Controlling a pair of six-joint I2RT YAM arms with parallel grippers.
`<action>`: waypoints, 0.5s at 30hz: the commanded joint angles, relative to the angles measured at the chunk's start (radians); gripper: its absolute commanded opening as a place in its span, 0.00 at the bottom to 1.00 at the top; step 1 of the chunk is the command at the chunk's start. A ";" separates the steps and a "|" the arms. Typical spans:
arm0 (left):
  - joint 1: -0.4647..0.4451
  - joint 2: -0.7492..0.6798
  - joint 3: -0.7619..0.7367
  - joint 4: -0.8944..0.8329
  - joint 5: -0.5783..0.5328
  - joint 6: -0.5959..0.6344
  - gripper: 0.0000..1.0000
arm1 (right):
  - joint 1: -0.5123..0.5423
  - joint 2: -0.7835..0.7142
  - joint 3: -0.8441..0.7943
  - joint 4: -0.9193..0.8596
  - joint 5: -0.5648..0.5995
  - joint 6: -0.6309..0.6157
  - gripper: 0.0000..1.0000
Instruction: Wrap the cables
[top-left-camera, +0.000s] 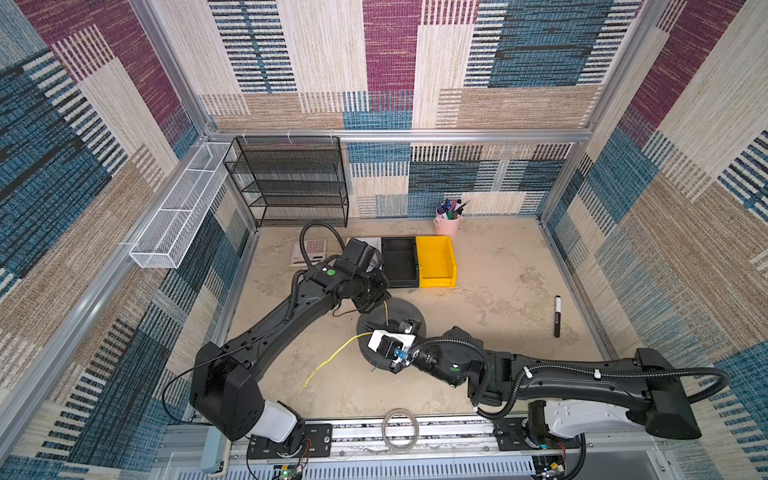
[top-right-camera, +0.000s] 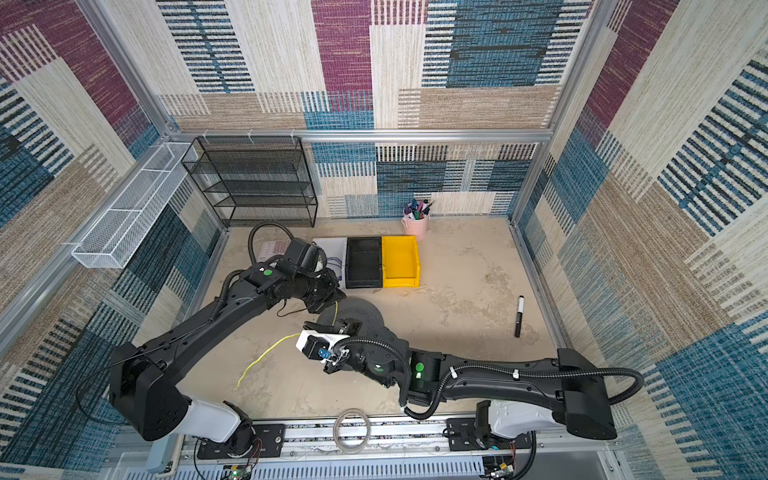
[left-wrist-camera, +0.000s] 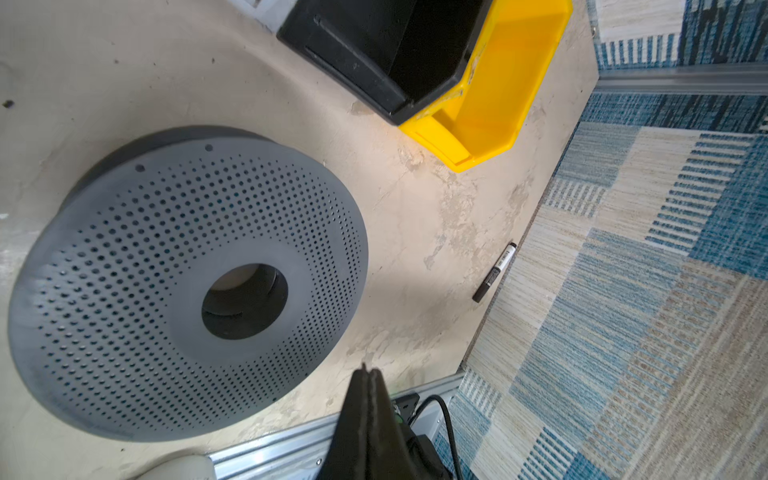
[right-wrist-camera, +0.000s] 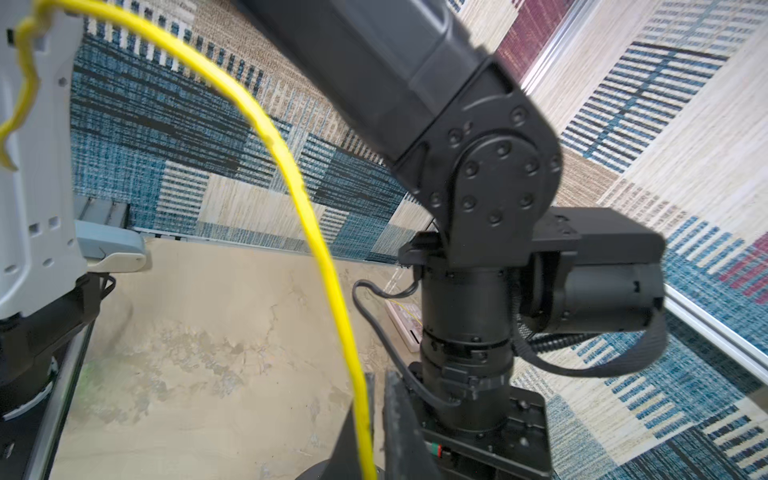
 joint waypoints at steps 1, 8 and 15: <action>0.002 -0.007 -0.011 0.016 -0.019 -0.018 0.00 | 0.000 -0.045 -0.001 0.118 0.025 0.043 0.06; -0.015 -0.003 -0.011 0.016 -0.047 -0.011 0.00 | -0.095 -0.172 0.028 0.062 0.011 0.253 0.06; -0.065 0.000 -0.020 0.015 -0.087 -0.002 0.00 | -0.191 -0.225 0.095 -0.030 0.014 0.384 0.04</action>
